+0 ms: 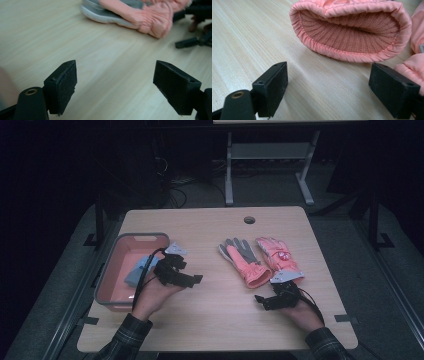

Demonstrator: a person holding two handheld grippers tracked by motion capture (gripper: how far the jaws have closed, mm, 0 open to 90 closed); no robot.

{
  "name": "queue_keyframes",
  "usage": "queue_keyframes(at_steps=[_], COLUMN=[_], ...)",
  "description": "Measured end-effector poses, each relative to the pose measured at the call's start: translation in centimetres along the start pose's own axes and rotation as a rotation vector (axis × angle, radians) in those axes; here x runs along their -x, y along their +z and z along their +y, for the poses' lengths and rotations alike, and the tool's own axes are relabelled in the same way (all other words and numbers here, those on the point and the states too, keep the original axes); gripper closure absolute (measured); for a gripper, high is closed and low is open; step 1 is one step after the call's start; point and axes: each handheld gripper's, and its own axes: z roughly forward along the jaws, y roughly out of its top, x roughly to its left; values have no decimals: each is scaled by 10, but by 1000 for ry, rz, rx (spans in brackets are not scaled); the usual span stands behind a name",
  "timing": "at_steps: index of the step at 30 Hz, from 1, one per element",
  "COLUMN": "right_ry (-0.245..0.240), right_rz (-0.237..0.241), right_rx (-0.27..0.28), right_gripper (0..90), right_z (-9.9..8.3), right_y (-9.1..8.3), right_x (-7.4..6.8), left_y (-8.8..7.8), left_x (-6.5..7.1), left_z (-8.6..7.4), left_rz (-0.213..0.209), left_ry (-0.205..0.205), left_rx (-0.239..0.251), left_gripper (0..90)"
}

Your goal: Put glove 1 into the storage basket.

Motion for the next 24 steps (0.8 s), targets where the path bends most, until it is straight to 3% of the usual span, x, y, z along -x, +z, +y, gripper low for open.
queue_keyframes(at_steps=[3,9,13,19,24], right_ry=[-1,-4,1,1,1], right_rz=[0,0,0,-3,-3], right_rx=[0,1,-1,-1,-3], right_gripper=[150,150,148,140,139], right_z=[0,0,0,0,0], right_y=[0,0,0,0,0], right_x=[0,0,0,0,0], left_y=[9,25,32,46,61], left_x=[14,28,33,36,38], left_z=[-6,-24,-34,-48,-59], left_rz=[-15,-25,-8,-27,-9], left_ry=[29,75,110,134,164], left_rx=[-12,-30,-28,-27,-56], left_gripper=[186,194,190,180,162])
